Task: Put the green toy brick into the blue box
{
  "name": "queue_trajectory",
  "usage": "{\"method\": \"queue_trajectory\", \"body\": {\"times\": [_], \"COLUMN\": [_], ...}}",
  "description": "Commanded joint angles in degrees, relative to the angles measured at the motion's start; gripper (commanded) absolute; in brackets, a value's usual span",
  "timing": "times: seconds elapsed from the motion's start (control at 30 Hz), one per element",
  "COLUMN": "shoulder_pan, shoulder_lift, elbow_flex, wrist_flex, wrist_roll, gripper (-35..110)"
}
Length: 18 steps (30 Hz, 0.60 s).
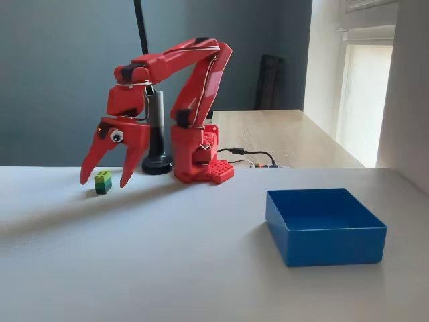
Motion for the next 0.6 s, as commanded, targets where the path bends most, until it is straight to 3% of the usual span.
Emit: {"method": "queue_trajectory", "body": {"times": [0.0,0.57], "shoulder_pan": [5.36,16.08], "shoulder_lift": [-1.23,-5.45], "elbow_flex": [-3.78,-1.49], "wrist_flex": [-0.53,-2.37], "wrist_roll": [0.26,-0.09], "gripper": [34,35]}}
